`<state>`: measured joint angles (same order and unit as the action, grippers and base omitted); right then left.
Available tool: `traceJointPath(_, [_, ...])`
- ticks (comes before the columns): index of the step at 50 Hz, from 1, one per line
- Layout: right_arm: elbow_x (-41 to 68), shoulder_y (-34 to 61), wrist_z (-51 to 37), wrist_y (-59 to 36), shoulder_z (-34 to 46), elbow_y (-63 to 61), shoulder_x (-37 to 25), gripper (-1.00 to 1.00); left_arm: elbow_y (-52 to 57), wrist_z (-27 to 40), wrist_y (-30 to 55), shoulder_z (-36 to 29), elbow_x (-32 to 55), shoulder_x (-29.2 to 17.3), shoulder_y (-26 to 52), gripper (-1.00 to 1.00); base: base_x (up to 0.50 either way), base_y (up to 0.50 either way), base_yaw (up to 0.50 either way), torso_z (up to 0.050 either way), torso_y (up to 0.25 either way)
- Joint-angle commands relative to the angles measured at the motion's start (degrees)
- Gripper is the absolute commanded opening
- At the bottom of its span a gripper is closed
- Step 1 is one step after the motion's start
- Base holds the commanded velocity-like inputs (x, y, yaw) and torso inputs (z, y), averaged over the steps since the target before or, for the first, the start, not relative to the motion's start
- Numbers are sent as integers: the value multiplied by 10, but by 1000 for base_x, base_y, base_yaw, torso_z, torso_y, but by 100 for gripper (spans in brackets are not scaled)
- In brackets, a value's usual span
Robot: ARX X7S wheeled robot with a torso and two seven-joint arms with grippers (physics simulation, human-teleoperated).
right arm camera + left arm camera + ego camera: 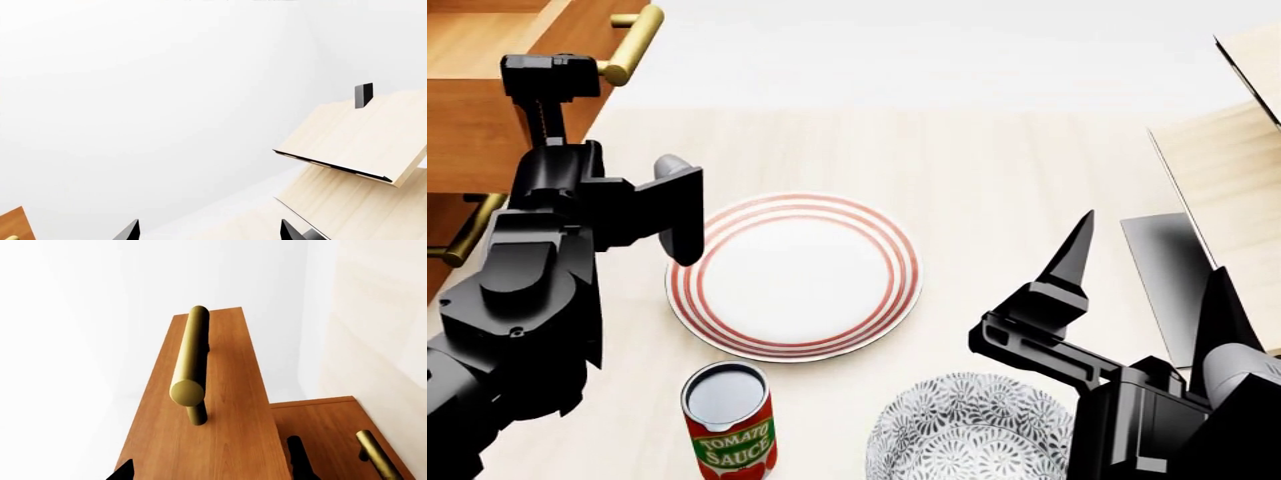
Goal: Close the top drawer of the cabinet.
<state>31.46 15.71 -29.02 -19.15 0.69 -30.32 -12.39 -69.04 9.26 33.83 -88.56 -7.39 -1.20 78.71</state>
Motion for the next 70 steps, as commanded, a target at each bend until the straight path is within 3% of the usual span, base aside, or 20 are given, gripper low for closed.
traceJointPath(1, [4, 0, -5, 1, 0, -4, -3, 100, -58, -3, -31, 5, 19, 4, 3, 100, 0, 0, 0, 0, 0])
traceJointPath(37, [13, -1, -13, 5, 5, -7, -15, 100, -58, -25, -15, 7, 61, -28, 25, 100, 0, 0, 0, 0, 0])
traceJointPath(70, [16, 2, -9, 14, 11, 6, -27, 100, -51, -20, -7, 7, 64, -89, 25, 100, 0, 0, 0, 0, 0])
